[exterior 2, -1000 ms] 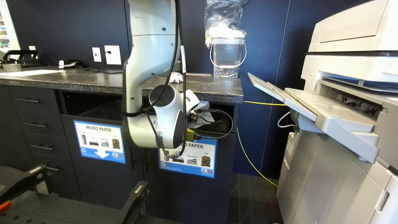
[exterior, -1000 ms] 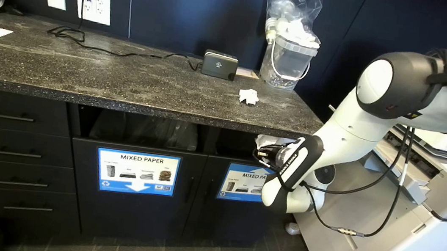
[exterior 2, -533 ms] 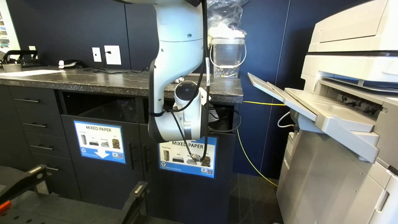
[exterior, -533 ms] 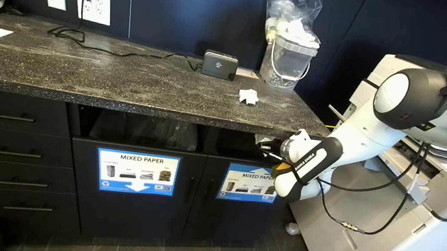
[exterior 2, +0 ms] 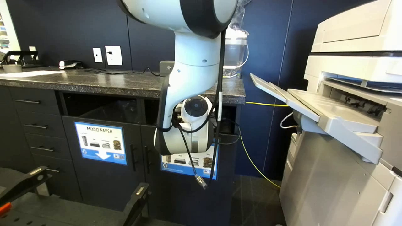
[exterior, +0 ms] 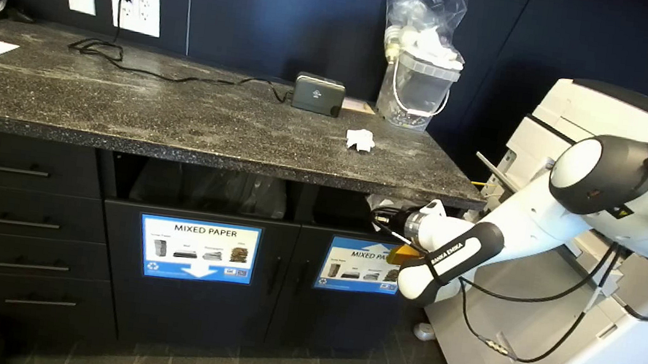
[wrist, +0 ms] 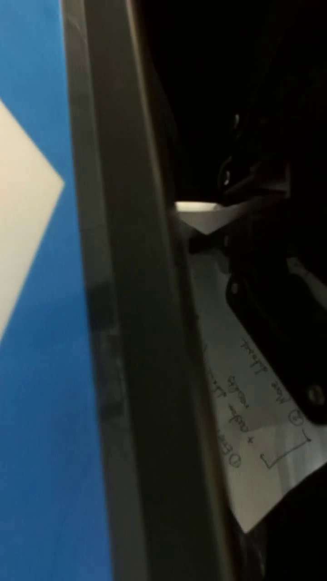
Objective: Put the paper in the bin to the right
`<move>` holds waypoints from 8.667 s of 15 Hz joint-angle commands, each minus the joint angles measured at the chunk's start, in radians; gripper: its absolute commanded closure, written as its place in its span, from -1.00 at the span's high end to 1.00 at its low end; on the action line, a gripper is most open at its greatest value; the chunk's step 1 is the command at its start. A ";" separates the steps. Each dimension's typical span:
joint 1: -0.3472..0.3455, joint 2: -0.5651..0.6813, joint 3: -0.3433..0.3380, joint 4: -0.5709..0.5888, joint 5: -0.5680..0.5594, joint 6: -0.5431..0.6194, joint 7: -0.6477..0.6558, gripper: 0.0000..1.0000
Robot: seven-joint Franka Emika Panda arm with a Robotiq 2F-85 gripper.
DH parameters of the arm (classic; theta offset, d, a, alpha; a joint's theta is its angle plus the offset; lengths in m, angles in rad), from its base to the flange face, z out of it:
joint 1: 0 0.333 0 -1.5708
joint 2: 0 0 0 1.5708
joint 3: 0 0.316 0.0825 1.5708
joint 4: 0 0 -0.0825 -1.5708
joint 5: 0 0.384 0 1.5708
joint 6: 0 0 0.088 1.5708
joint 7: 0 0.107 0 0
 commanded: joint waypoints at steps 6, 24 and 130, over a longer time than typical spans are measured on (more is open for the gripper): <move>0.031 0.155 0.078 0.266 0.059 -0.009 0.062 -0.78; 0.062 0.153 0.053 0.292 0.112 -0.037 0.156 0.62; 0.559 -0.238 -0.257 0.824 0.706 -1.932 0.028 0.48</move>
